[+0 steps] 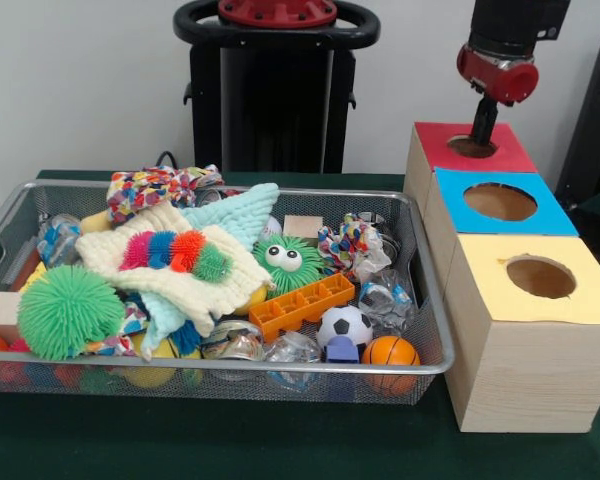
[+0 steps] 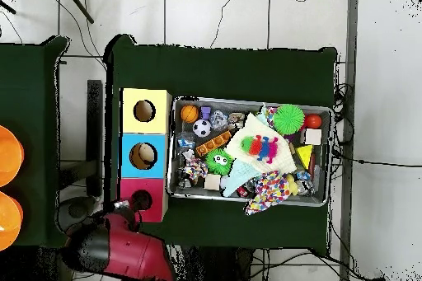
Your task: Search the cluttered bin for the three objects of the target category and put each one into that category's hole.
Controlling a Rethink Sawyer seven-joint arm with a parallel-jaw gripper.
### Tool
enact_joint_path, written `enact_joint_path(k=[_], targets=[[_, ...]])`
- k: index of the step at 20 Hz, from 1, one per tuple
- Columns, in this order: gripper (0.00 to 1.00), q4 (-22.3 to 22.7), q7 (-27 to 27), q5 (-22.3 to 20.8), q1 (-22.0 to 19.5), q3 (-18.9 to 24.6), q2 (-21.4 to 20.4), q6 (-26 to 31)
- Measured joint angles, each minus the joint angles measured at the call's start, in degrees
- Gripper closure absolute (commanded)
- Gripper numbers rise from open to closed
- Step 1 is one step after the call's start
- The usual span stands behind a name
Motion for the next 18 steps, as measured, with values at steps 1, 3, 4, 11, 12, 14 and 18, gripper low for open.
enact_joint_path(k=[1,3,4,11,12,14,18], targets=[[1.00,-0.2,0.0,0.0,0.4,-0.5,-0.3,0.8],[1.00,-0.8,0.0,0.0,1.6,-1.9,-1.4,3.3],[1.00,-1.1,0.0,0.0,2.1,-2.6,-2.0,5.0],[1.00,-2.5,0.0,-0.1,3.4,-5.9,-4.9,13.8],[1.00,-2.8,0.0,-0.1,3.2,-6.4,-5.4,15.0],[1.00,-3.2,0.0,-0.1,2.0,-6.7,-6.4,16.6],[1.00,-4.2,0.0,-1.2,-2.8,-6.6,-7.8,17.7]])
